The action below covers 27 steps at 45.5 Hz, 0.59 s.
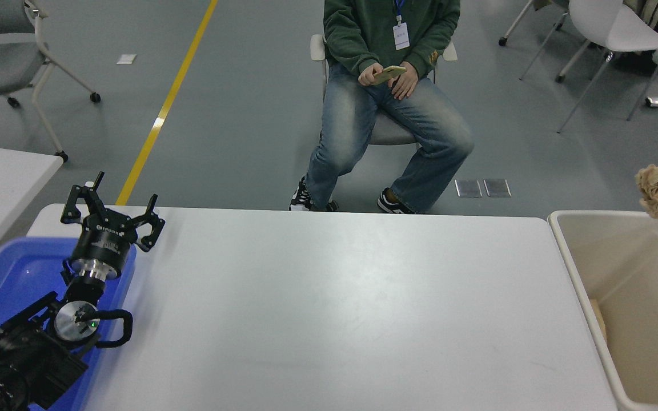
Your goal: Clean the table surface
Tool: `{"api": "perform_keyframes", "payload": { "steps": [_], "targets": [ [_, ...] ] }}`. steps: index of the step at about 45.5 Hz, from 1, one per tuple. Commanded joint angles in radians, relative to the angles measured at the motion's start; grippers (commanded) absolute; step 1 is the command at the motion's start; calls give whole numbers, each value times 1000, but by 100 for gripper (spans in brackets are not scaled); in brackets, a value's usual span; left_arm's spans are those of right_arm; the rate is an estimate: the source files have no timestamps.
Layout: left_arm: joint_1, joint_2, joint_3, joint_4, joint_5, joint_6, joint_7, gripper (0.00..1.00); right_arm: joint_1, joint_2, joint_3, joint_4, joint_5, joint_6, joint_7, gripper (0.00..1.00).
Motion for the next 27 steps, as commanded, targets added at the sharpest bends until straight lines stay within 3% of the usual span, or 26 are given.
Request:
{"api": "perform_keyframes", "payload": {
  "steps": [1,9,16,27],
  "targets": [
    [0,0,0,0,0,0,0,100,-199,123,4,-190,16,-137,1,0],
    [0,0,0,0,0,0,0,100,-345,284,5,-397,18,-249,1,0],
    [0,0,0,0,0,0,0,100,-434,403,7,-569,18,-280,1,0],
    [0,0,0,0,0,0,0,100,-503,472,24,-609,38,-361,-7,0]
  ]
}}
